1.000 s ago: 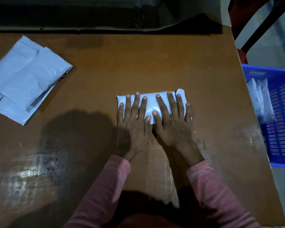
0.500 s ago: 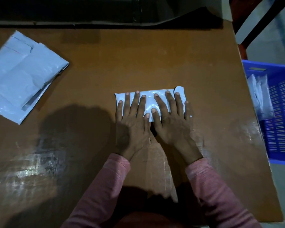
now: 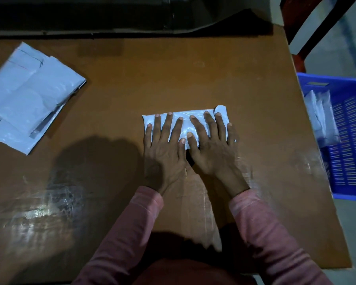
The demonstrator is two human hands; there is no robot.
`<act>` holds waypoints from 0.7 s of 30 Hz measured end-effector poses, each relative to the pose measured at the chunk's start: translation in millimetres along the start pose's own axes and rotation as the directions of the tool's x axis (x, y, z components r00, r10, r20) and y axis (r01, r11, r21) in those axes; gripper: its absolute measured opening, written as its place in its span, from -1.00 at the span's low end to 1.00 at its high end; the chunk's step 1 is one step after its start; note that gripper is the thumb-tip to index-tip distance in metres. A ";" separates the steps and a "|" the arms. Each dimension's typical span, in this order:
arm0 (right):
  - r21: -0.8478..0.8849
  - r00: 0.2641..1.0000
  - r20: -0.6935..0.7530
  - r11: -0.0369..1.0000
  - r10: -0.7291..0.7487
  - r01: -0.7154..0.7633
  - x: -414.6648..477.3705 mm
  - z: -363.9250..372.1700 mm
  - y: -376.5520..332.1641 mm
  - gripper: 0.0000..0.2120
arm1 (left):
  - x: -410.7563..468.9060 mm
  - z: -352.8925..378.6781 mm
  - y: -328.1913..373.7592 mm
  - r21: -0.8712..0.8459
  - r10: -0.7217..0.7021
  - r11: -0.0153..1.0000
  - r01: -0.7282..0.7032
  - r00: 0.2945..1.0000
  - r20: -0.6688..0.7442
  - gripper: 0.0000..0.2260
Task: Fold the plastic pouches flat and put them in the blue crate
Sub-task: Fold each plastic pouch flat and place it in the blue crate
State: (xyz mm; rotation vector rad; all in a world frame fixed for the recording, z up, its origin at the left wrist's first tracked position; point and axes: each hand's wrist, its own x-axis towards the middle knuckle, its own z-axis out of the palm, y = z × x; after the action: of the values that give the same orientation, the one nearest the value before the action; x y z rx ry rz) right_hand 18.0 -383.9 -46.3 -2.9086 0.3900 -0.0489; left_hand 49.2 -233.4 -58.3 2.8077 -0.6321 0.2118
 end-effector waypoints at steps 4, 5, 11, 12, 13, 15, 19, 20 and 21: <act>0.038 0.990 0.144 0.999 -0.012 0.006 4.7 -11.4 3.8 -0.44 | 1.0 2.5 -0.1 0.039 -0.018 0.999 0.016 0.999 0.043 -0.51; 0.022 0.992 0.120 0.999 -0.034 0.032 6.2 -14.6 4.8 -0.43 | 1.0 3.4 0.4 0.049 -0.020 0.999 0.018 0.999 0.038 -0.51; 0.047 0.998 0.047 0.998 -0.050 0.048 33.7 -19.3 3.9 -0.42 | 0.9 4.8 0.3 0.082 -0.023 0.996 0.020 0.999 0.029 -0.50; 0.041 0.997 0.066 0.998 -0.049 0.046 35.7 -16.5 4.8 -0.43 | 2.1 4.9 -0.5 0.078 -0.021 0.997 0.019 0.999 0.029 -0.50; 0.032 0.997 0.068 0.999 -0.046 0.044 35.7 -13.5 5.7 -0.44 | 3.8 4.5 -1.6 0.060 -0.021 0.998 0.020 0.999 0.027 -0.50; 0.008 0.998 0.028 0.998 -0.056 0.056 32.7 -7.9 6.4 -0.46 | 9.1 2.6 -2.0 0.007 -0.023 1.000 0.023 1.000 0.020 -0.50; 0.018 0.998 -0.038 0.999 -0.049 0.049 31.3 -4.0 5.3 -0.48 | 25.5 -2.0 0.5 -0.017 -0.013 1.000 0.013 0.999 0.035 -0.49; 0.000 0.998 -0.050 0.999 -0.049 0.049 31.2 -3.2 5.2 -0.48 | 28.5 -1.2 1.4 -0.005 -0.013 1.000 0.013 0.999 0.043 -0.49; -0.020 0.997 -0.058 0.998 -0.054 0.053 31.2 -2.1 5.3 -0.49 | 30.5 -0.8 1.7 0.003 -0.017 1.000 0.017 0.999 0.048 -0.49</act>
State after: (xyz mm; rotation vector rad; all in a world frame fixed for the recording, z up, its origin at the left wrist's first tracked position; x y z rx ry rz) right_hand 46.7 -397.5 -45.1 -2.9407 0.3243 -0.1397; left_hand 75.7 -246.8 -51.2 2.8274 -0.6188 0.1425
